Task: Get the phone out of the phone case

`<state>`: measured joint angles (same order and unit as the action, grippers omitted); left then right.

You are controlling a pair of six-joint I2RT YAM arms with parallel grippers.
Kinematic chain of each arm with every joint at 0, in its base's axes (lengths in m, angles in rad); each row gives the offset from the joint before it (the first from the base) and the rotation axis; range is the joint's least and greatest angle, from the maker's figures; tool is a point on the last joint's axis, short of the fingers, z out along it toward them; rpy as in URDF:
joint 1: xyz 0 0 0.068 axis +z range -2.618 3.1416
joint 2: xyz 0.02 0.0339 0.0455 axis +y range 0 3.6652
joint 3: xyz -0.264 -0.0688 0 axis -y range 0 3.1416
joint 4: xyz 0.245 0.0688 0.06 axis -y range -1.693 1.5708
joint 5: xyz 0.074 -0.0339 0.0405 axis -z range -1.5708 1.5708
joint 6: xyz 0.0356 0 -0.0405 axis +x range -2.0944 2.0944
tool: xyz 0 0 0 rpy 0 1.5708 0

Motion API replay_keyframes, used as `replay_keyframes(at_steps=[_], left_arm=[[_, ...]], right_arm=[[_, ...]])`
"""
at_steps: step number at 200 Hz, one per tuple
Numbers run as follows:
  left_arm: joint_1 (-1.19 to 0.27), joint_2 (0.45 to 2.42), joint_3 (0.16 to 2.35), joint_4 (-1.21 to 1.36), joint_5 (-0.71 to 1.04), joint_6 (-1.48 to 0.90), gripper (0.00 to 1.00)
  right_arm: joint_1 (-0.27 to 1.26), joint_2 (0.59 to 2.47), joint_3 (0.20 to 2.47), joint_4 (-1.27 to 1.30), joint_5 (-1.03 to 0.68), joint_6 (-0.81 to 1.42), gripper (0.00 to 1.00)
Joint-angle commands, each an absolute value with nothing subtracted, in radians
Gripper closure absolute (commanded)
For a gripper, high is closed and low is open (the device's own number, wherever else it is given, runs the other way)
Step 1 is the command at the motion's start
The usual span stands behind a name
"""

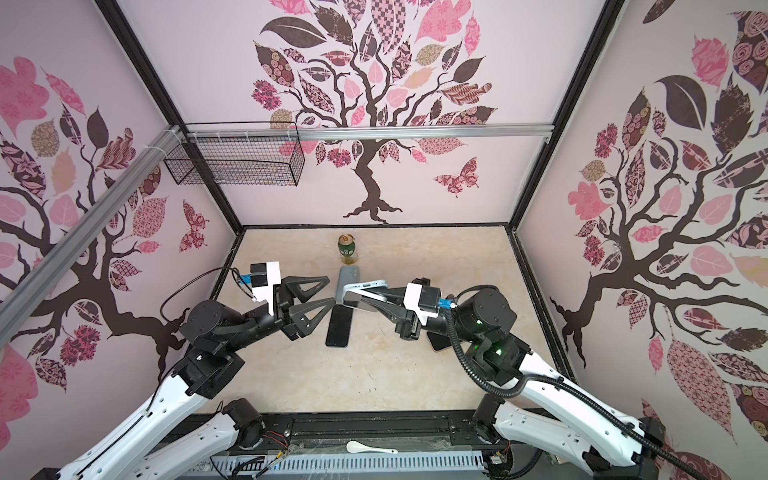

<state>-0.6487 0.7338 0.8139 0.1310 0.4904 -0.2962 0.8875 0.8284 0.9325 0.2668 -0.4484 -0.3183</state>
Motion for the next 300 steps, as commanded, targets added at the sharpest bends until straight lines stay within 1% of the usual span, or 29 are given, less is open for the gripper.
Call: replay_keyframes(at_steps=[1,39,58,73,91,120,133,156,166,212,261,300], left_arm=[[-0.622,0.744,0.946,-0.182,0.492,-0.158,0.37],[-0.601,0.837,1.09,-0.429,0.502,-0.054,0.4],[-0.587,0.905,1.153,-0.51,0.527,-0.023,0.41],[-0.586,0.951,1.189,-0.548,0.555,0.002,0.41],[-0.587,0.991,1.208,-0.546,0.618,0.011,0.39],[-0.598,1.046,1.22,-0.538,0.716,0.014,0.38],[-0.628,1.059,1.218,-0.532,0.704,0.016,0.37],[-0.713,1.07,1.217,-0.532,0.604,0.037,0.38],[-0.729,1.076,1.216,-0.524,0.592,0.035,0.38],[-0.735,1.112,1.225,-0.522,0.571,0.02,0.41],[-0.742,1.148,1.247,-0.545,0.623,0.034,0.44],[-0.749,1.165,1.246,-0.57,0.63,0.049,0.46]], right_arm=[[0.883,0.807,0.984,-0.021,-0.334,-0.593,1.0],[0.88,0.837,0.99,-0.157,-0.275,-0.718,1.0],[0.863,0.867,0.976,-0.196,-0.282,-0.754,1.0],[0.837,0.886,0.961,-0.201,-0.318,-0.759,1.0],[0.808,0.903,0.946,-0.194,-0.373,-0.757,1.0],[0.807,0.928,0.936,-0.196,-0.42,-0.8,1.0],[0.807,0.938,0.933,-0.195,-0.439,-0.817,1.0],[0.807,0.954,0.931,-0.207,-0.453,-0.844,1.0],[0.807,0.959,0.933,-0.21,-0.459,-0.85,1.0],[0.807,0.964,0.932,-0.215,-0.487,-0.868,1.0],[0.807,0.971,0.933,-0.219,-0.491,-0.872,1.0],[0.808,0.972,0.933,-0.218,-0.494,-0.872,1.0]])
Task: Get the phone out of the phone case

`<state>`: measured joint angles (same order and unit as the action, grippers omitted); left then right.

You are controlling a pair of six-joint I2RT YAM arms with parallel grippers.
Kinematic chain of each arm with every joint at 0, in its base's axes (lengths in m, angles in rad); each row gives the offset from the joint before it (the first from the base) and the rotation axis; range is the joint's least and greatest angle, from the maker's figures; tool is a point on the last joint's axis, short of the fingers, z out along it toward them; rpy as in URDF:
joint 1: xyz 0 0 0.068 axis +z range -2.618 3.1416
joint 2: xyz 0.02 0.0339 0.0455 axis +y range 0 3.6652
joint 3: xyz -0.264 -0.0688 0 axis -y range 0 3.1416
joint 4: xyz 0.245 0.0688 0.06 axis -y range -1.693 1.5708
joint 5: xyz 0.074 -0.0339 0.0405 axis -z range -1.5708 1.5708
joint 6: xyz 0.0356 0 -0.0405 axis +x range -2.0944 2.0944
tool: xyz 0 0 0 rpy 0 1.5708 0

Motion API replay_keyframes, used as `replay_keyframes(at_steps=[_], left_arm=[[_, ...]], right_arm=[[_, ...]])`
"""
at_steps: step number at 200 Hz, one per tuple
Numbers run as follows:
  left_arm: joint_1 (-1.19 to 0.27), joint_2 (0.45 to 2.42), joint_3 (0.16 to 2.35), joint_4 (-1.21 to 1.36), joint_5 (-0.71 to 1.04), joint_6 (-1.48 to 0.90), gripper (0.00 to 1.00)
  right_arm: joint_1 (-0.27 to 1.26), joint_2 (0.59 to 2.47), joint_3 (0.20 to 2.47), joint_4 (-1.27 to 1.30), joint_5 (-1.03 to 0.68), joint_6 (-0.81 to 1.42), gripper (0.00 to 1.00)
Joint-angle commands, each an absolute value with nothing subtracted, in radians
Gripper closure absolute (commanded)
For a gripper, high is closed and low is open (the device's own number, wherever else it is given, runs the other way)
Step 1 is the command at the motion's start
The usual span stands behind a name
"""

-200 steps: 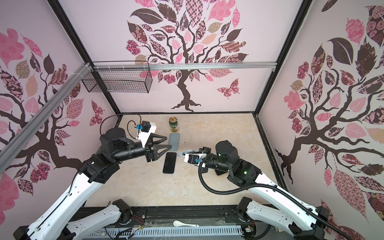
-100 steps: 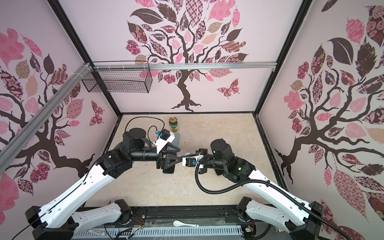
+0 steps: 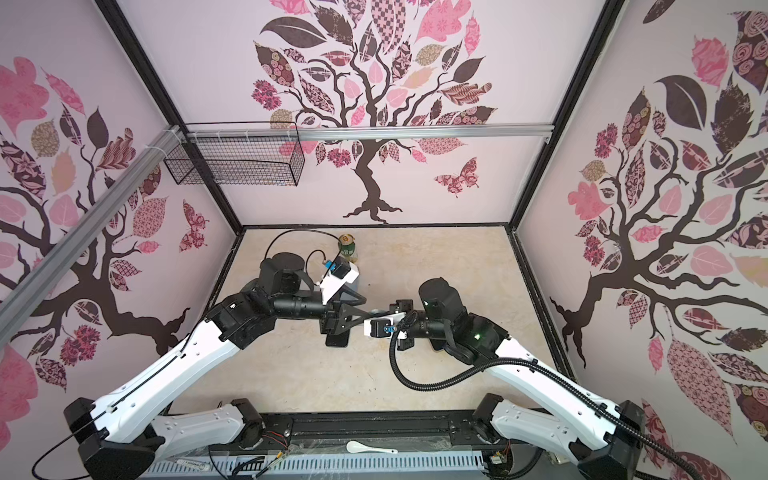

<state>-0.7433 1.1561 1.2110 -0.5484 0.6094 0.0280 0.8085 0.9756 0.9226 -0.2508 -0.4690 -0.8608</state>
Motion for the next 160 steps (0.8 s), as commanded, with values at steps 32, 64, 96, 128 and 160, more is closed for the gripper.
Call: replay_keyframes(at_steps=[32,64,96,128,160], left_arm=[[-0.752,1.172,1.243,-0.584,0.63,0.058,0.51],[-0.752,1.181,1.247,-0.588,0.603,0.063,0.58],[-0.752,1.202,1.261,-0.607,0.604,0.073,0.62],[-0.752,1.214,1.266,-0.637,0.617,0.093,0.69],[-0.752,1.206,1.261,-0.641,0.613,0.099,0.83]], right_arm=[[0.807,0.968,0.937,-0.219,-0.497,-0.871,1.0],[0.808,0.967,0.943,-0.226,-0.507,-0.872,1.0],[0.808,0.966,0.947,-0.225,-0.515,-0.87,1.0],[0.808,0.968,0.95,-0.226,-0.503,-0.871,1.0],[0.807,0.968,0.947,-0.224,-0.496,-0.869,1.0]])
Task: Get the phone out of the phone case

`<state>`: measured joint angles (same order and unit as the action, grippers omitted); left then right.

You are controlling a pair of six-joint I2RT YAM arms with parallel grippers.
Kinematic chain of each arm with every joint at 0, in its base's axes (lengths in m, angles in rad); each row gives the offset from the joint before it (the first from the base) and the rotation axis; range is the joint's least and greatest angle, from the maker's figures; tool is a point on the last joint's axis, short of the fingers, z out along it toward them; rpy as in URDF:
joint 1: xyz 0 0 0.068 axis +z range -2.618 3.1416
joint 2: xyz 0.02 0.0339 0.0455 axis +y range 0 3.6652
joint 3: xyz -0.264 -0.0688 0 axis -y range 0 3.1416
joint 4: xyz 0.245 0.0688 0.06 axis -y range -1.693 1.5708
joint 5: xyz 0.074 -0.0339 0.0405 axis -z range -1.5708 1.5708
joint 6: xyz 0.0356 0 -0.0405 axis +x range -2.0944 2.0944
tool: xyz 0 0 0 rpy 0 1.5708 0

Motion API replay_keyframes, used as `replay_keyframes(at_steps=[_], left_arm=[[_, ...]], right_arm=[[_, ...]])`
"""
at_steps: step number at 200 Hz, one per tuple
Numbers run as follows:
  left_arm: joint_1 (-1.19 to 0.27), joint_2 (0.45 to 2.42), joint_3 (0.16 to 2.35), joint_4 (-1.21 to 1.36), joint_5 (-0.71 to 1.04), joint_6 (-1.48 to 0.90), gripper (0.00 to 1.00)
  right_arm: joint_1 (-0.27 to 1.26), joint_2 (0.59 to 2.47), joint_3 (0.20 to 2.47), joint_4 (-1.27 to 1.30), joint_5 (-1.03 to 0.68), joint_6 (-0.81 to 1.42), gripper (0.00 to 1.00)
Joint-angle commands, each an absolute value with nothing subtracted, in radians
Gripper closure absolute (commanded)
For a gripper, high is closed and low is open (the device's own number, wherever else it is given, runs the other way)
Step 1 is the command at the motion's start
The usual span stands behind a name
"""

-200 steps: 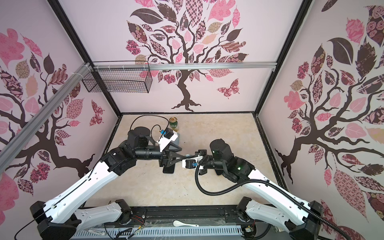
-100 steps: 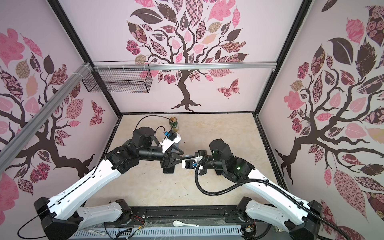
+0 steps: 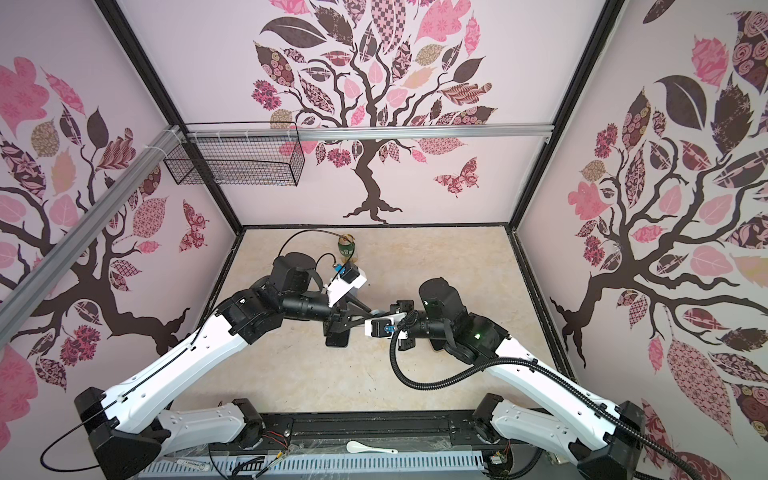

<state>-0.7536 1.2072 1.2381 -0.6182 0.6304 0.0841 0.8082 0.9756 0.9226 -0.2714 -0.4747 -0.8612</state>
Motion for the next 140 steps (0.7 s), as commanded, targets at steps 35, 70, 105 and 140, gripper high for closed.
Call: replay_keyframes(at_steps=[35,70,105,140], left_arm=[[-0.752,1.183,1.256,-0.639,0.571,0.1,1.0],[-0.752,1.15,1.237,-0.608,0.5,0.074,1.0],[-0.704,1.145,1.219,-0.563,0.448,0.009,1.0],[-0.621,1.16,1.206,-0.551,0.474,-0.011,1.0]], right_arm=[[0.808,0.956,0.94,-0.224,-0.491,-0.87,1.0],[0.807,0.936,0.93,-0.269,-0.509,-0.909,1.0],[0.81,0.906,0.907,-0.291,-0.549,-0.945,1.0],[0.811,0.879,0.894,-0.292,-0.548,-0.942,1.0]])
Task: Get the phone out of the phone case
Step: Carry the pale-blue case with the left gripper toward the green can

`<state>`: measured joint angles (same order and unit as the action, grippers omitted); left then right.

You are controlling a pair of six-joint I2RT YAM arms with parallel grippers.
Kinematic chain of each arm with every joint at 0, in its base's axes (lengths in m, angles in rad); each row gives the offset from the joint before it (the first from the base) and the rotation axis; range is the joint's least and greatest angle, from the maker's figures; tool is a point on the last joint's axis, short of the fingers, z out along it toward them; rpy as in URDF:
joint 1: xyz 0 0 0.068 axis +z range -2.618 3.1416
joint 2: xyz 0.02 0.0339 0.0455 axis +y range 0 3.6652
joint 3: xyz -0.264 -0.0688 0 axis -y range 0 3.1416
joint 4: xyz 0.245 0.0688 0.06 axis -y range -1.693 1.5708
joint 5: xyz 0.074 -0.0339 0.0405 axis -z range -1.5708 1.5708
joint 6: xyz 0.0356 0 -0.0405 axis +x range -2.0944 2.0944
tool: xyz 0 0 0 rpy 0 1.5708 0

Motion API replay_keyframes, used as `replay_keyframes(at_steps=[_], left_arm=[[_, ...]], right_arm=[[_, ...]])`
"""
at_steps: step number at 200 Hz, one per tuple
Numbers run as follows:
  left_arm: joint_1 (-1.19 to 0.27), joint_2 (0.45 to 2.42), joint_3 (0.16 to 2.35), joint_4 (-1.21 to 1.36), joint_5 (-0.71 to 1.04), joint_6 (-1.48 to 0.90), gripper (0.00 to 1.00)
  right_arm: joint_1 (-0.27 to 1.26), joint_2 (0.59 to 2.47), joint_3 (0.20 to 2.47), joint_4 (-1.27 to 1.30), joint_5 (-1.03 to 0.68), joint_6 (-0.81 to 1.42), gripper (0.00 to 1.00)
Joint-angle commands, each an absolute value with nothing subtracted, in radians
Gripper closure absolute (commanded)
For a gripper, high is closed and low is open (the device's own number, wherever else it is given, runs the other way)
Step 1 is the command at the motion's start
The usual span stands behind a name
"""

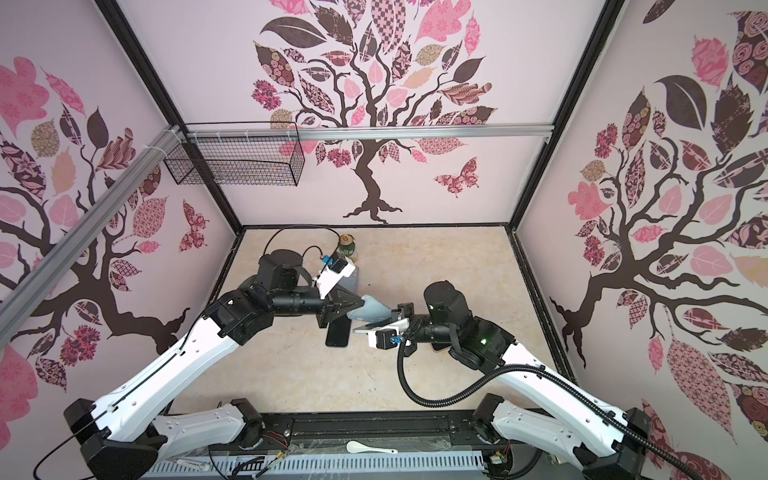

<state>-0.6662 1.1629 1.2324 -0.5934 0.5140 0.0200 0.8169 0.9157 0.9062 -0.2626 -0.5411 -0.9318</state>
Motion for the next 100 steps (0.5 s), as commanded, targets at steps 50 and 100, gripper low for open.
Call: replay_keyframes(at_steps=[50,100], left_arm=[[-0.594,1.151,1.171,-0.538,0.482,-0.005,1.0],[-0.584,1.139,1.116,-0.518,0.524,-0.058,1.0]], right_arm=[[0.81,0.844,0.874,-0.232,-0.467,-0.734,1.0],[0.751,0.816,0.864,-0.187,-0.296,-0.357,1.0]])
